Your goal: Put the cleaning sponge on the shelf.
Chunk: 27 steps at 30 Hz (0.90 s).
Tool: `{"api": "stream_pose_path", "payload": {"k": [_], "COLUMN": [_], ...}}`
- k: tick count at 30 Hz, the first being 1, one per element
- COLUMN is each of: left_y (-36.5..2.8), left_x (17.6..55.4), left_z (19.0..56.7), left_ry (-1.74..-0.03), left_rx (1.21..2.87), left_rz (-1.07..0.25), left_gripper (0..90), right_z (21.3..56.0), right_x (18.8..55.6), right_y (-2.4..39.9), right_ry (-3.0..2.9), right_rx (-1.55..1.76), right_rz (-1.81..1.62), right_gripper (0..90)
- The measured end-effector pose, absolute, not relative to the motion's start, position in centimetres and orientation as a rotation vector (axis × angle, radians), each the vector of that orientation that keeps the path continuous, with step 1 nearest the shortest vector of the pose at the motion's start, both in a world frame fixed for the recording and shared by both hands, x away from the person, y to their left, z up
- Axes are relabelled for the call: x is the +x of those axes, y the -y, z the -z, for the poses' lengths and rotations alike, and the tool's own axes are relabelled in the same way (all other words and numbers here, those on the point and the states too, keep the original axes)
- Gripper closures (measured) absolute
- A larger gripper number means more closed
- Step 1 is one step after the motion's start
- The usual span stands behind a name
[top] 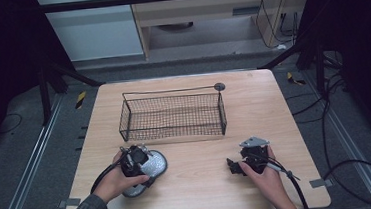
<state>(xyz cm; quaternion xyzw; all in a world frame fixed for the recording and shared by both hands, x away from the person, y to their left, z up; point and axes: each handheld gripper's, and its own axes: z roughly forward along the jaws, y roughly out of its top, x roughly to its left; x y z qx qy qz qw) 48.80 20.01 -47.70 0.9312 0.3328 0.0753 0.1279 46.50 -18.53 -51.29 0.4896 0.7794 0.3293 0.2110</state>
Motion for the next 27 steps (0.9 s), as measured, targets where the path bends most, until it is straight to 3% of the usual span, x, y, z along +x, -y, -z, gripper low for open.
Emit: {"api": "stream_pose_path", "payload": {"k": [7,14,27], "left_y": [-20.2,-20.1,-20.2], "left_x": [49.1,48.9,48.0], "left_z": [48.1,47.8,45.9], "left_ry": [-0.983,-0.968,-0.883], "left_rx": [2.692,2.699,2.686], "left_rz": [-0.183,-0.169,-0.300], "left_gripper": [0.4,6.2,10.2], "right_z": [51.3,51.3,51.3], "right_x": [46.5,46.5,46.5], "right_y": [18.5,18.5,18.6], "right_ry": [-2.167,-2.169,-2.169], "right_rx": [1.361,1.357,1.357], "right_rz": [-0.915,-0.914,-0.915], "right_gripper": [0.4,0.4,0.4]}}
